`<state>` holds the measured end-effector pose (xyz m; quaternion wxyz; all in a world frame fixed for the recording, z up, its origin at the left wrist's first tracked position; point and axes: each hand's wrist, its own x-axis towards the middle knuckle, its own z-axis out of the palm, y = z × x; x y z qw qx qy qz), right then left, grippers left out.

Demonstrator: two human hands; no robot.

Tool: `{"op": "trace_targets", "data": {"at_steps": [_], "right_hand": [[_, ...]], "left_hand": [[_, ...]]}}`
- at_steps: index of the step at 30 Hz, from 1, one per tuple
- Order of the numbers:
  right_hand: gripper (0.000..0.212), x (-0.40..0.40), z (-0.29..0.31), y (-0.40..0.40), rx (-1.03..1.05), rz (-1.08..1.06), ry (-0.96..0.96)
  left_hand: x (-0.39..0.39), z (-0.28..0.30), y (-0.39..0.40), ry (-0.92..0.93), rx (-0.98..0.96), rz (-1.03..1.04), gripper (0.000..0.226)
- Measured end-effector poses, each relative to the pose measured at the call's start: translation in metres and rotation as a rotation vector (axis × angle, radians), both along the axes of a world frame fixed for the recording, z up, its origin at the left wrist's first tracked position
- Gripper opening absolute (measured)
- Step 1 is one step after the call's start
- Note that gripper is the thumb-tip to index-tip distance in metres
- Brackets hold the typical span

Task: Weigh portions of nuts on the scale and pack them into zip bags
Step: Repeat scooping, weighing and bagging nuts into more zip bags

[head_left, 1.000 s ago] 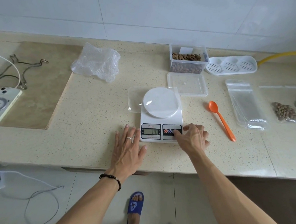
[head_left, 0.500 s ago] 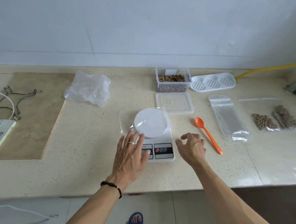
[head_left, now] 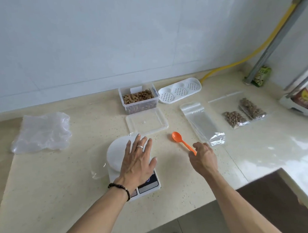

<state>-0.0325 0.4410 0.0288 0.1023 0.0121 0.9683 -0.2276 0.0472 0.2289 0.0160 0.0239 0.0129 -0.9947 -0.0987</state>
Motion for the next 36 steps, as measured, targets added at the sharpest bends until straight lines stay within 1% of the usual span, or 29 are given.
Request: {"op": "trace_targets", "data": {"at_steps": [2,5,8,11,13,15,19,21,22,27,29,31,32,36], "right_hand": [[0.023,-0.011,-0.007,0.008,0.066,0.007,0.004],[0.022,-0.023,-0.019,0.013,0.142,0.040,0.020],[0.019,-0.029,-0.031,0.013,0.130,0.069,0.008],[0.011,-0.034,-0.036,0.013,0.002,0.077,-0.066],[0.006,-0.039,-0.034,0.009,-0.137,0.063,-0.115],[0.002,-0.045,-0.029,0.000,-0.274,0.067,-0.137],[0.004,-0.055,-0.019,-0.029,-0.502,0.132,-0.255],[0.006,-0.059,-0.017,-0.042,-0.551,0.145,-0.306],[0.008,-0.061,-0.017,-0.048,-0.566,0.150,-0.315],[0.019,-0.073,-0.021,-0.063,-0.536,0.184,-0.309],[0.019,-0.079,-0.023,-0.068,-0.550,0.179,-0.321],[0.017,-0.082,-0.023,-0.074,-0.585,0.169,-0.353],[0.019,-0.082,-0.022,-0.077,-0.606,0.166,-0.370],[0.039,-0.083,-0.011,-0.094,-0.731,0.153,-0.482]], "left_hand": [[-0.011,-0.004,0.006,-0.015,-0.006,-0.021,0.072],[-0.023,-0.011,0.015,-0.046,0.001,-0.029,0.071],[-0.032,-0.015,0.020,-0.084,-0.001,-0.018,0.079],[-0.036,-0.014,0.019,-0.082,0.015,0.021,0.081],[-0.036,-0.011,0.013,-0.047,0.049,0.090,0.083],[-0.035,-0.005,0.002,-0.031,0.087,0.179,0.090],[-0.041,0.005,-0.024,-0.192,0.093,0.297,0.122],[-0.049,0.007,-0.031,-0.296,0.078,0.303,0.135],[-0.053,0.006,-0.033,-0.337,0.074,0.299,0.138],[-0.068,0.007,-0.030,-0.452,0.047,0.242,0.139],[-0.067,0.006,-0.029,-0.468,0.029,0.233,0.140],[-0.066,0.006,-0.028,-0.432,0.031,0.255,0.136],[-0.066,0.009,-0.028,-0.398,0.043,0.269,0.133],[-0.068,0.024,-0.025,-0.246,0.169,0.307,0.124]]}}
